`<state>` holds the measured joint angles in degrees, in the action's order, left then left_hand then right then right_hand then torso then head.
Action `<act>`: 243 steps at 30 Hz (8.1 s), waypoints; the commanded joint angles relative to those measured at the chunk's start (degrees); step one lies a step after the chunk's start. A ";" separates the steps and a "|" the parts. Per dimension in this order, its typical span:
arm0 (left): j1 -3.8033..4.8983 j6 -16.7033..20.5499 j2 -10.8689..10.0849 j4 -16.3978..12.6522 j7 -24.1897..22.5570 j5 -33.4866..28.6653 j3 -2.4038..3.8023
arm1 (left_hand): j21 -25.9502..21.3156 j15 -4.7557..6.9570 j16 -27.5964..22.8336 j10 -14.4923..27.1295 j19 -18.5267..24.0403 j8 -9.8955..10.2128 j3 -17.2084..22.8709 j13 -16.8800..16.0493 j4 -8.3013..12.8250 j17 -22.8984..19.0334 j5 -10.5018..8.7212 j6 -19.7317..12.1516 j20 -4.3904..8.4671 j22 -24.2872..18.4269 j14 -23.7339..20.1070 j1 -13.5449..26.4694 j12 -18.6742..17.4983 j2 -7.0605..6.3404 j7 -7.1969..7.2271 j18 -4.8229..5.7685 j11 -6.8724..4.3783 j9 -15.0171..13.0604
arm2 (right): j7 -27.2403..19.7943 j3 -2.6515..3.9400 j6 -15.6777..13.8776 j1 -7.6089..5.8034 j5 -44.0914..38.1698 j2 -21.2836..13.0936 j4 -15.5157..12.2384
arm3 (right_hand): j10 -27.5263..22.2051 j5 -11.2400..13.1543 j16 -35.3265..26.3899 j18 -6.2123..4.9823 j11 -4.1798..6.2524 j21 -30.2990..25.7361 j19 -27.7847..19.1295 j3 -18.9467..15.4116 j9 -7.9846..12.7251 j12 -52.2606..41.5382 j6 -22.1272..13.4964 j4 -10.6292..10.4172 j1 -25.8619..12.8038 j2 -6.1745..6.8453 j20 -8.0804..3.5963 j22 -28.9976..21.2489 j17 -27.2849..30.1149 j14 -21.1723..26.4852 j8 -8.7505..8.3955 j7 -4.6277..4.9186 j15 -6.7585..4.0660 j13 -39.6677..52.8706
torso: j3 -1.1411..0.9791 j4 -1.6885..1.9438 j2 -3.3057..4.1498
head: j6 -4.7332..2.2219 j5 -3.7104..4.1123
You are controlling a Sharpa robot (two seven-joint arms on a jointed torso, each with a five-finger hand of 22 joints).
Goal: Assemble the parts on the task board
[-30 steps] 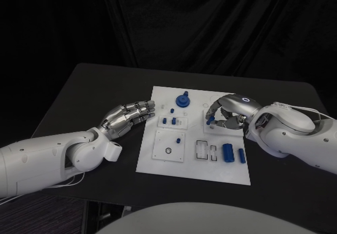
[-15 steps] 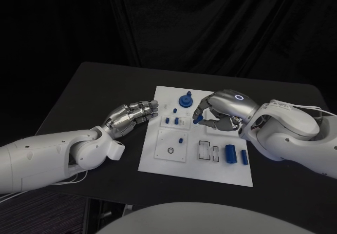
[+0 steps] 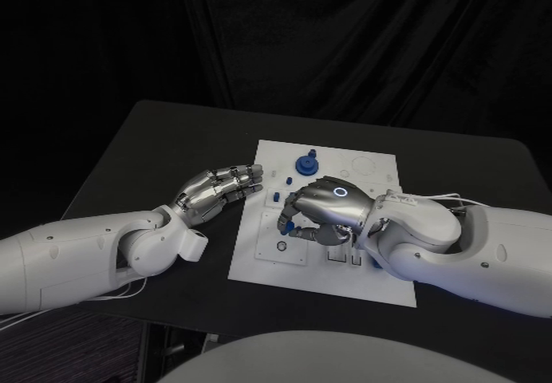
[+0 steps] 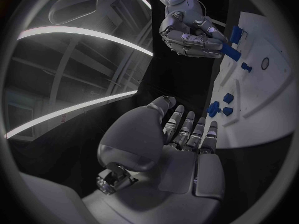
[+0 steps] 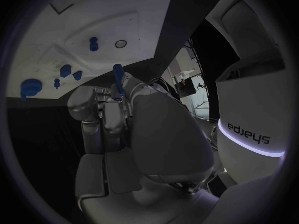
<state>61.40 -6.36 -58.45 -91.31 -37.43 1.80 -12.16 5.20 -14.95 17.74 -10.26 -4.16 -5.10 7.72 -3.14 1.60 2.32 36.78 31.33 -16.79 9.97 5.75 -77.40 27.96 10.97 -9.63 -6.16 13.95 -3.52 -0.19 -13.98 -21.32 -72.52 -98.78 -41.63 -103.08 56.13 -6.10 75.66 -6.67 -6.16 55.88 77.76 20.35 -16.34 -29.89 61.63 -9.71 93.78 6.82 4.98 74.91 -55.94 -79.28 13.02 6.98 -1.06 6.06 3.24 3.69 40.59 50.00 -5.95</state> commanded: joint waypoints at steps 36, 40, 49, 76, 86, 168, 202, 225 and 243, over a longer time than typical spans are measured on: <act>-0.07 -1.32 0.76 0.31 -0.38 -0.14 0.05 | 0.24 -0.28 0.15 0.16 -0.22 -0.16 0.55 -0.05 -0.05 0.08 0.04 -0.01 0.00 -0.04 -0.18 0.32 0.04 -0.11 -2.70 0.67 0.35 -0.02 | -0.52 0.06 2.93 4.66 -3.64 4.13 5.76 | 4.29 0.37 -0.46 0.06 2.89 -0.64 -0.96 1.36 -0.54 0.87 -0.45 0.89 0.19 1.17 0.10 6.43 0.25 0.92 -0.84 0.09 0.17 0.53 | -0.04 -0.08 0.02 | 0.00 -0.22; -0.07 -1.43 0.87 0.39 -0.25 -0.14 0.05 | 0.24 -0.28 0.16 0.16 -0.23 -0.16 0.59 -0.05 -0.06 0.08 0.02 -0.03 0.00 -0.05 -0.18 0.33 0.03 -0.11 -2.71 0.68 0.34 -0.01 | -0.36 0.06 2.80 4.75 -3.64 4.22 5.83 | 4.39 0.27 -0.38 0.07 2.92 -0.57 -0.95 1.42 -0.58 0.89 -0.44 0.96 0.21 1.19 0.09 6.44 0.05 0.86 -0.87 0.08 0.15 0.57 | 0.00 -0.12 -0.05 | 0.00 -0.25; -0.08 -1.49 1.10 0.60 -0.11 -0.14 0.05 | 0.20 -0.29 0.14 0.18 -0.20 -0.16 0.64 -0.04 -0.08 0.08 0.00 -0.05 0.01 -0.11 -0.19 0.36 0.01 -0.11 -2.72 0.68 0.34 -0.01 | 0.39 0.06 3.65 5.61 -3.64 4.70 6.02 | 1.77 0.31 -0.96 -0.04 1.78 -1.90 -1.72 1.23 -0.17 2.93 -3.65 0.04 -2.06 2.41 0.64 6.04 1.00 1.44 -3.17 0.97 1.03 0.50 | -0.05 -0.10 -0.09 | 0.00 0.06; -0.15 0.01 0.24 0.16 -1.24 -0.26 0.04 | 0.13 -0.28 0.10 0.19 -0.16 -0.17 0.75 -0.04 -0.14 0.07 -0.08 -0.02 0.02 -0.22 -0.23 0.46 0.04 -0.17 -2.75 0.70 0.35 -0.01 | -3.45 0.50 -11.48 0.30 10.55 -13.10 -3.84 | -30.82 -2.08 -11.03 -3.62 -3.51 -26.92 -15.47 -10.40 11.97 5.39 -40.61 -7.27 -0.28 7.00 4.28 0.92 20.70 17.74 -10.03 -8.76 4.50 -0.49 | -0.01 -0.32 -0.18 | 0.00 0.70; -0.06 7.17 -1.76 -2.39 -9.69 2.78 0.06 | -1.39 4.07 -4.82 -0.06 1.25 -1.07 1.97 -0.07 -2.52 -0.50 1.07 1.82 2.38 -2.21 -3.50 1.90 0.43 -2.20 -1.64 -1.42 -2.40 -0.17 | -1.47 -0.16 -6.83 -5.37 34.24 -27.95 -10.69 | -18.11 -7.67 -7.96 -2.69 -2.09 -19.98 -10.92 -4.92 9.30 -9.25 -21.26 -6.60 1.33 -0.10 4.10 2.78 17.21 13.74 -4.46 -0.54 4.48 3.39 | 0.09 -0.30 -0.28 | 0.00 3.12; 0.62 2.51 -0.05 -0.98 -8.23 -3.32 0.06 | 3.29 1.45 0.94 -2.99 -4.78 -3.62 7.58 -0.26 -6.98 0.18 3.15 4.20 0.10 3.37 1.10 -2.40 1.81 -4.45 -2.14 -0.87 -1.59 -0.29 | 39.56 -0.30 9.29 7.30 1.14 -19.18 -6.66 | 33.87 -2.37 14.34 6.44 8.03 33.37 11.82 -6.62 -15.14 -60.11 -7.94 -7.32 -40.75 1.86 -3.72 14.79 -34.06 -10.72 21.55 -5.10 -4.03 83.94 | 0.14 -0.80 0.15 | 0.00 11.55; 0.41 0.92 0.23 -0.10 -5.33 -3.29 0.06 | 2.95 1.20 1.03 -2.98 -4.29 -3.68 8.02 -0.34 -7.02 0.22 3.06 3.97 0.06 2.94 1.08 -2.51 1.94 -4.32 -2.55 -0.66 -0.89 -0.32 | 26.85 0.42 -5.31 7.60 29.55 -18.10 -9.66 | 33.87 -36.87 14.34 6.18 9.77 32.57 11.39 4.45 -28.28 -60.11 -9.24 -4.12 -34.13 2.79 -5.13 14.45 -34.06 -10.72 26.25 -6.92 -5.56 83.94 | 0.14 -0.71 0.16 | 0.00 10.34; 0.40 0.38 0.70 0.27 -4.56 -3.29 0.06 | 2.91 1.02 1.23 -3.06 -4.21 -3.73 8.23 -0.37 -7.03 0.26 2.97 3.91 0.02 2.91 1.18 -2.56 2.02 -4.28 -2.66 -0.55 -0.62 -0.33 | 29.62 0.44 -3.31 7.62 29.71 -15.48 -7.88 | 33.87 -19.43 14.34 5.94 9.51 31.77 10.99 -2.45 -30.47 -60.11 -7.59 -6.91 -39.50 -0.17 -4.99 14.13 -34.06 -10.72 23.85 -6.62 -5.37 83.94 | 0.14 -0.79 0.19 | 0.00 9.52; 0.35 -0.21 0.95 -0.05 -3.48 -3.27 0.06 | 2.64 0.78 1.29 -2.91 -3.87 -3.69 8.52 -0.35 -7.08 0.28 2.79 3.57 0.01 2.54 1.20 -2.60 1.84 -4.20 -2.86 -0.34 -0.43 -0.31 | 29.28 0.47 -4.27 7.63 29.65 -14.19 -7.02 | 33.87 -14.53 14.34 5.82 9.57 31.35 10.78 -5.42 -31.40 -60.11 -7.01 -7.06 -42.59 -2.16 -5.00 13.96 -34.06 -10.72 22.86 -6.71 -5.42 83.94 | 0.13 -0.79 0.18 | 0.00 9.52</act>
<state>61.83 -5.41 -57.63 -91.13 -38.92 -1.32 -12.15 8.08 -13.74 19.06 -13.26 -8.37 -8.93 15.85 -3.47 -5.45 2.50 39.89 35.29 -16.82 12.61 7.01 -79.40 30.11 6.75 -9.93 -7.07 13.07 -3.87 28.37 -13.54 -25.02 -64.98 -69.09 -55.89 -110.10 84.01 -21.19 89.86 -0.44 3.59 87.53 84.05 15.40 -47.64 -89.84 54.27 -16.78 51.89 4.57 0.00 74.91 -74.91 -83.88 36.32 0.23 -6.51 74.91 3.36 2.89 40.78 49.99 3.57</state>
